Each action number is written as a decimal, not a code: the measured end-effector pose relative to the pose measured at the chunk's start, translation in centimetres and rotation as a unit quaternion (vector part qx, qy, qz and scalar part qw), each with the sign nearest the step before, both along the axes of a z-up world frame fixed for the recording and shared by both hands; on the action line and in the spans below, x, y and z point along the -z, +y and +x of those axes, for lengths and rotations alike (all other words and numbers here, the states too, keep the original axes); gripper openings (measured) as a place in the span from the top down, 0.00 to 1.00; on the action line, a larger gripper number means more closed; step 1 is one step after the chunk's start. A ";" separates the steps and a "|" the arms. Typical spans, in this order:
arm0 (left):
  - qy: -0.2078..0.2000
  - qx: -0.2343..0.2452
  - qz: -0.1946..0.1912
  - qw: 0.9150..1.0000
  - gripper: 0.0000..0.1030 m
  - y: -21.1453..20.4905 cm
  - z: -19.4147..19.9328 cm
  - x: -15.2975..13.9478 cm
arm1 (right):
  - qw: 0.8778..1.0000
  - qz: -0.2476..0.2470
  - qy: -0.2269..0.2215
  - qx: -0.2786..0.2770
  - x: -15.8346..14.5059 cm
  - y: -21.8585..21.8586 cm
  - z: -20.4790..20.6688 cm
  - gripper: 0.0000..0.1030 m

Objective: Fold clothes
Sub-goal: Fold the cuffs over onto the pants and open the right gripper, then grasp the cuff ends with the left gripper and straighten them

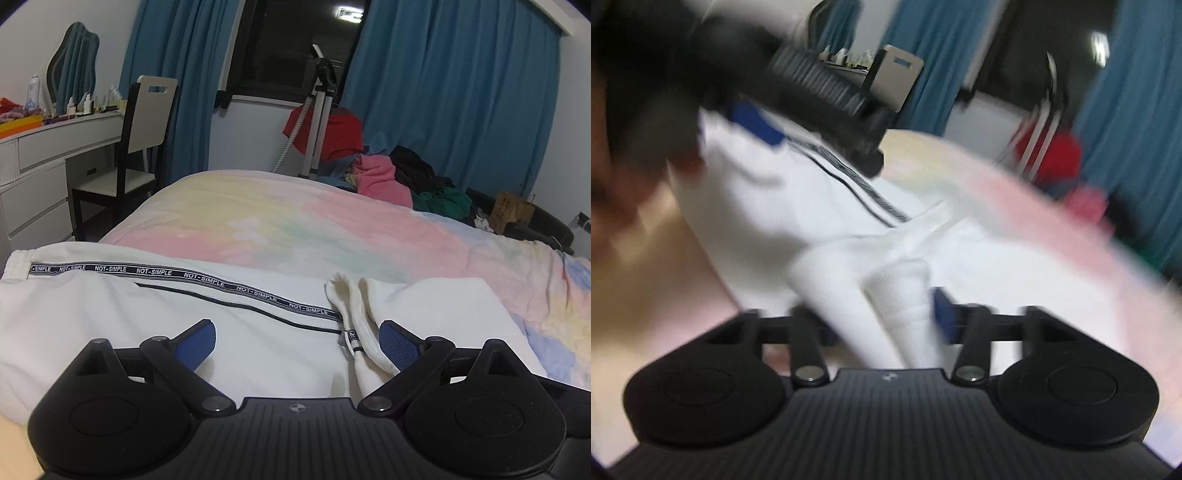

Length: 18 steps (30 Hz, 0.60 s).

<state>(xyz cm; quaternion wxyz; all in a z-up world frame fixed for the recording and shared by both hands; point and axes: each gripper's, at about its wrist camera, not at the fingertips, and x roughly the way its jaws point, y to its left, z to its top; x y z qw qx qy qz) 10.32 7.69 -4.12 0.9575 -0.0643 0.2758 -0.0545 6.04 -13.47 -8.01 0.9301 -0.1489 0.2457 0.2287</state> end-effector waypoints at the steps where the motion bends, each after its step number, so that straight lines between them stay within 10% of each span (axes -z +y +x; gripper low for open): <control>1: 0.000 0.002 0.002 1.000 0.07 -0.1 -0.1 0.0 | 0.999 0.040 0.025 0.000 -0.8 -0.6 -0.2 0.29; 9: 0.013 0.019 0.009 1.000 0.07 -0.5 -0.6 0.4 | 0.967 0.224 0.110 0.056 -4.8 -5.3 -1.6 0.28; 18: 0.053 0.067 -0.068 0.994 0.11 -0.9 -0.3 2.0 | 0.930 0.218 0.084 0.285 -4.6 -10.3 0.1 0.28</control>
